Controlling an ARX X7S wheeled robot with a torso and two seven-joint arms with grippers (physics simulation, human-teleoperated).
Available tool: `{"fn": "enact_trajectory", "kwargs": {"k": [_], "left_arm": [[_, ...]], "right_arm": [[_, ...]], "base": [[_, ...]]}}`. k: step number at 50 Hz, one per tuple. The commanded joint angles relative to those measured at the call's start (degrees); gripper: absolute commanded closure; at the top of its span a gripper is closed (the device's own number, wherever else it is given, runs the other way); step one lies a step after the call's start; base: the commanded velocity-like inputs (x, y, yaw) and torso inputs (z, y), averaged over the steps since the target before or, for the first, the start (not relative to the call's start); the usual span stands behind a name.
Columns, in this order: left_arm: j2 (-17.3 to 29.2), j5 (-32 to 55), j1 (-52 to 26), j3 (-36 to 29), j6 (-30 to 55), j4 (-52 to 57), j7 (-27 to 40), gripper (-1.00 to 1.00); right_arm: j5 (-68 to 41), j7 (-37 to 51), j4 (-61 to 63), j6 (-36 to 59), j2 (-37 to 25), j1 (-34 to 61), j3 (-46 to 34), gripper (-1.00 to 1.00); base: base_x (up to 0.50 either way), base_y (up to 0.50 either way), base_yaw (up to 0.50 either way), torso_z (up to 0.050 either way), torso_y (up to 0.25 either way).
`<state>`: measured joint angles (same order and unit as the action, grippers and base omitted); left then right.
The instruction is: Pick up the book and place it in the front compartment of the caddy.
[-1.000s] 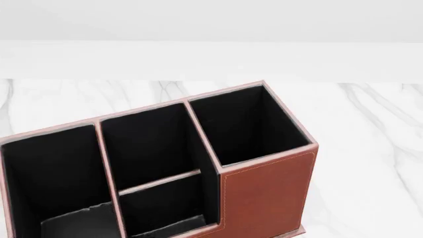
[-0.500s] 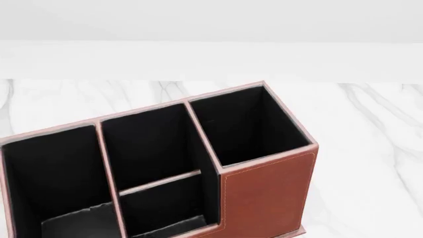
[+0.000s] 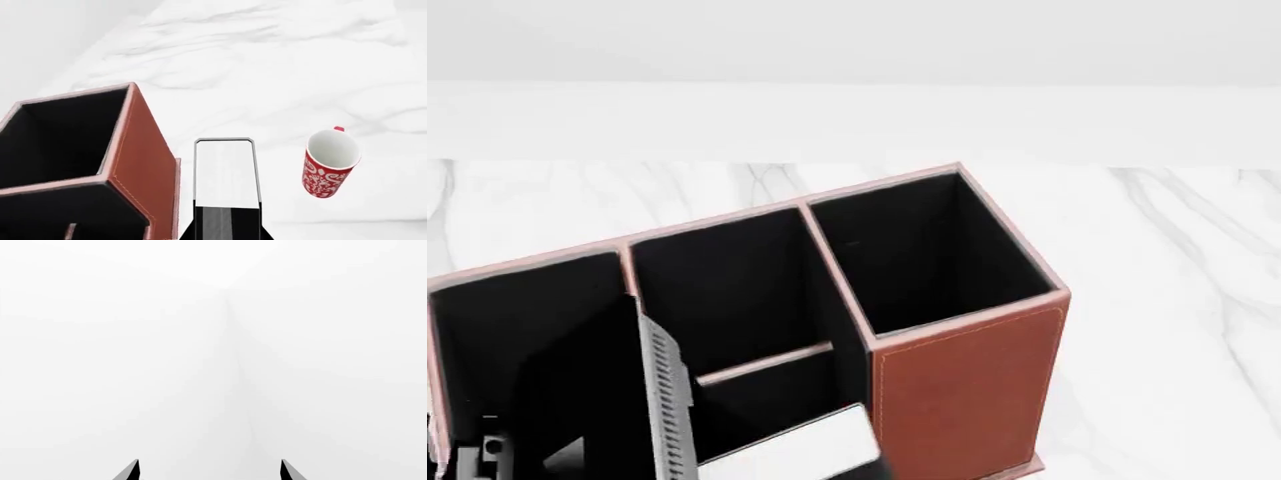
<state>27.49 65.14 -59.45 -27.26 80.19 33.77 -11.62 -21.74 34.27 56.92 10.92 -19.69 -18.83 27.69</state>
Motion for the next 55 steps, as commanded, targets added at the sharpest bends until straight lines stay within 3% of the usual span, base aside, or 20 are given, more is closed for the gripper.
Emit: {"fn": "enact_trajectory", "kwargs": {"k": [1,17,26,43,55], "left_arm": [[1.53,5.31,-14.77,4.43,5.18,-0.32,-0.06,1.0],[1.73,2.59,-30.97,1.78,5.34,-6.49,-0.84,1.0],[3.21,-7.32,-36.41,-6.63,-0.53,-10.84,-5.21,1.0],[2.99,-21.12,-37.67,-17.96,-12.84,-20.28,-10.0,1.0],[3.2,-26.8,-34.72,-22.51,-19.06,-25.69,-10.74,1.0]], "right_arm": [[0.54,0.26,-0.6,-0.21,-0.37,0.15,-1.0,-1.0],[0.37,0.66,-0.98,-0.24,-0.99,0.41,-1.4,-1.0],[0.28,1.02,-0.91,-0.16,-1.25,0.42,-1.5,-1.0],[0.23,1.41,-0.73,-1.08,-1.2,-0.36,-1.45,-1.0],[0.05,1.88,-0.37,-0.99,-1.53,-0.63,-1.53,-1.0]], "base": [[0.0,0.0,0.0,0.0,0.0],[0.0,0.0,0.0,0.0,0.001],[0.0,0.0,0.0,0.0,0.001],[0.0,0.0,0.0,0.0,0.001],[0.0,0.0,0.0,0.0,0.001]]}}
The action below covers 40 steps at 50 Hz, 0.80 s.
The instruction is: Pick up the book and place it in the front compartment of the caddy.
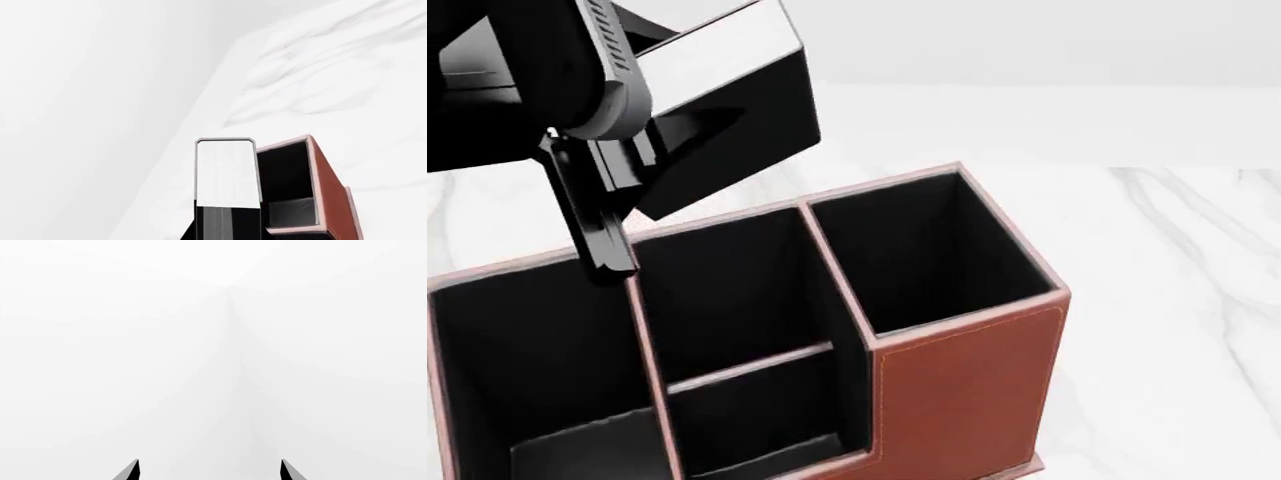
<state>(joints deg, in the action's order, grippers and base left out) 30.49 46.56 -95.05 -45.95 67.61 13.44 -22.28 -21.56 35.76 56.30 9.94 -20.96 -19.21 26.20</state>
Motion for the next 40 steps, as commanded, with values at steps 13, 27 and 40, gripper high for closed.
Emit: {"fn": "enact_trajectory", "kwargs": {"k": [13,27,40], "left_arm": [[0.91,-9.31,2.3,-6.91,-10.23,-8.89,-4.75,1.0],[0.33,-8.75,0.83,-6.21,-12.3,-13.98,-8.35,1.0],[0.39,-8.29,2.41,-8.08,-12.47,-14.58,-10.58,1.0]], "right_arm": [[-0.67,0.96,0.44,0.23,-0.83,-0.4,0.21,-1.0],[-0.86,1.39,0.5,0.19,-1.29,-0.67,0.03,-1.0],[-0.69,1.63,0.25,-0.16,-1.52,-0.94,-0.46,-1.0]], "base": [[0.0,0.0,0.0,0.0,0.002],[0.0,0.0,0.0,0.0,0.001],[0.0,0.0,0.0,0.0,0.002]]}}
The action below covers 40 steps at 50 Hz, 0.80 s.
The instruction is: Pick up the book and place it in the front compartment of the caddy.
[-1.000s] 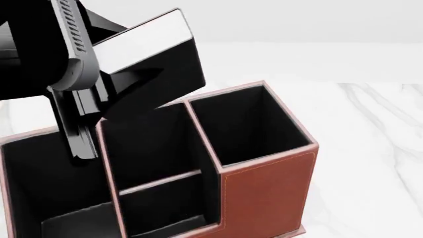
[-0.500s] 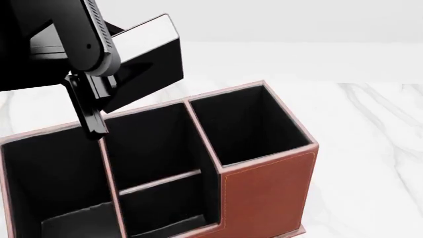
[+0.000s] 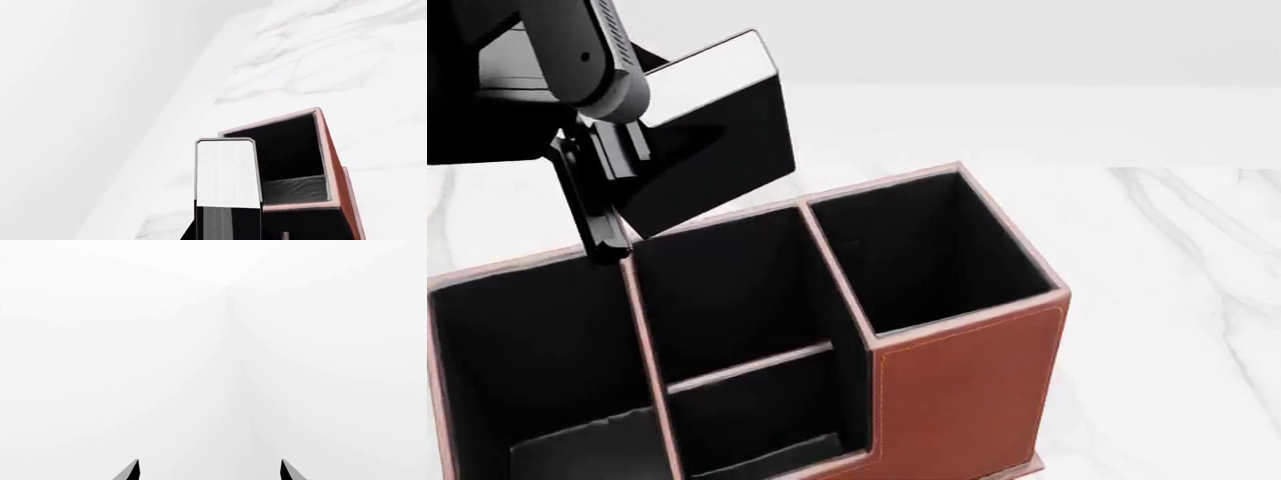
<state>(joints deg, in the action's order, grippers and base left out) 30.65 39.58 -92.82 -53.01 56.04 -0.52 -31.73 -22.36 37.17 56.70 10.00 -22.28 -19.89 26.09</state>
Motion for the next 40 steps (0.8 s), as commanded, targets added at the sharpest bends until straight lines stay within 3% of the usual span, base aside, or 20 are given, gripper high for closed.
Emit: {"fn": "enact_trajectory", "kwargs": {"k": [1,11,40], "left_arm": [[0.44,-1.31,0.28,-1.51,-0.82,-0.09,-1.58,1.0],[0.33,-3.67,1.2,-6.1,-1.55,0.63,-3.32,1.0],[-2.92,-6.91,5.77,-6.31,-9.17,-6.46,-0.9,1.0]], "right_arm": [[0.1,0.22,-0.18,-0.35,-0.15,-0.37,-0.32,-1.0],[0.04,0.41,-0.1,-0.85,-0.17,-0.97,-0.18,-1.0],[-0.69,1.4,0.33,-0.83,-1.17,-1.52,-0.05,-1.0]], "base": [[0.0,0.0,0.0,0.0,0.0],[0.0,0.0,0.0,0.0,0.001],[0.0,0.0,0.0,0.0,0.001]]}}
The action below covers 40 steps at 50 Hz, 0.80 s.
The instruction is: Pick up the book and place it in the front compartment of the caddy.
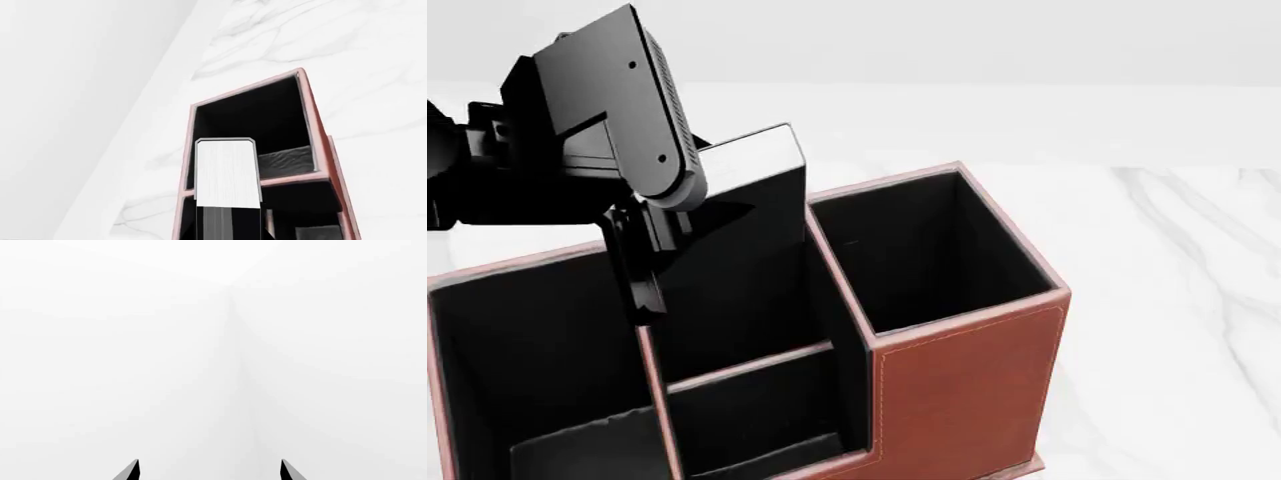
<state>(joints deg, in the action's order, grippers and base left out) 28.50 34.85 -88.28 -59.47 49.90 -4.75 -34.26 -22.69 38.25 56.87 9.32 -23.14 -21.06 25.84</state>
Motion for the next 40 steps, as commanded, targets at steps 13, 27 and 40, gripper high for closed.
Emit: {"fn": "enact_trajectory", "kwargs": {"k": [13,27,40], "left_arm": [[-0.89,-4.04,3.33,-0.79,-6.83,-6.38,1.41,1.0],[-1.56,-4.85,5.45,-0.09,-10.44,-9.81,2.54,1.0],[-1.36,-5.39,7.57,-0.87,-12.42,-11.5,2.05,1.0]], "right_arm": [[-0.56,0.83,0.2,-0.07,-0.85,-0.37,0.03,-1.0],[-0.94,1.15,0.36,-0.54,-1.2,-1.19,0.43,-1.0],[-0.99,1.61,0.39,-0.52,-1.7,-1.34,0.12,-1.0]], "base": [[0.0,0.0,0.0,0.0,0.002],[0.0,0.0,0.0,0.0,0.001],[0.0,0.0,0.0,0.001,0.002]]}}
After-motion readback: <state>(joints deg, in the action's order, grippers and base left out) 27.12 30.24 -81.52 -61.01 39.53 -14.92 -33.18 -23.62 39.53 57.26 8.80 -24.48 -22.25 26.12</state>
